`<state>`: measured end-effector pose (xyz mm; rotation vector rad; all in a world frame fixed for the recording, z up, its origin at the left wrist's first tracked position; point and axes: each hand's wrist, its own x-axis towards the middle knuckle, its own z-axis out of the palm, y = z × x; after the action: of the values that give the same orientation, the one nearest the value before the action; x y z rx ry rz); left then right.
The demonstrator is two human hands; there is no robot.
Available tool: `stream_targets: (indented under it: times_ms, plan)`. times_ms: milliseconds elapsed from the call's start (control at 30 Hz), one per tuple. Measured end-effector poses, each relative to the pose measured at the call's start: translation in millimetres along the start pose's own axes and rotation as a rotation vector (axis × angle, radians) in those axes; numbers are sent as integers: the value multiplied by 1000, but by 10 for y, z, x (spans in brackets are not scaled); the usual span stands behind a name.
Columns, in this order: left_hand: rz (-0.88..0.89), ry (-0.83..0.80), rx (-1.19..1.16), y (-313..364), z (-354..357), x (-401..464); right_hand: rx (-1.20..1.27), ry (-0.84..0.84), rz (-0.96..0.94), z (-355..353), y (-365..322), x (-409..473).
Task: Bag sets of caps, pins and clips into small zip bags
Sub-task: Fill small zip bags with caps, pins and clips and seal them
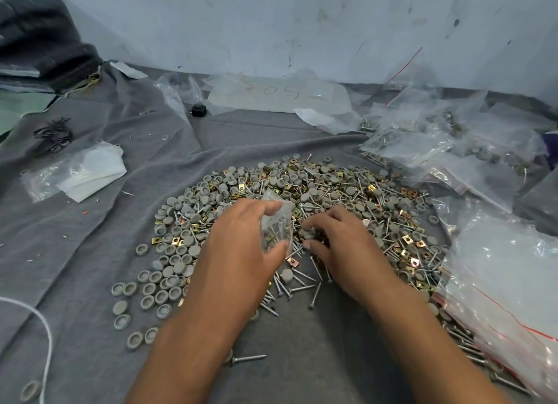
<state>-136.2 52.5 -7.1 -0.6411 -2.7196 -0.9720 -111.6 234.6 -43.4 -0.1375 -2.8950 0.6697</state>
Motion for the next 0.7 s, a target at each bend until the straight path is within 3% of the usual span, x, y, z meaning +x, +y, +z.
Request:
stream_targets:
  times_ms: [167,567,700]
  plan:
    - [5,-5,8,-36,-2,-4,41,0,9,1,41,9]
    - [11,-27,9,-26,19,-23,-97,262,-102,56,0,7]
    - [7,-27,5,-32,12,-21,-89,260,-86,60,33,2]
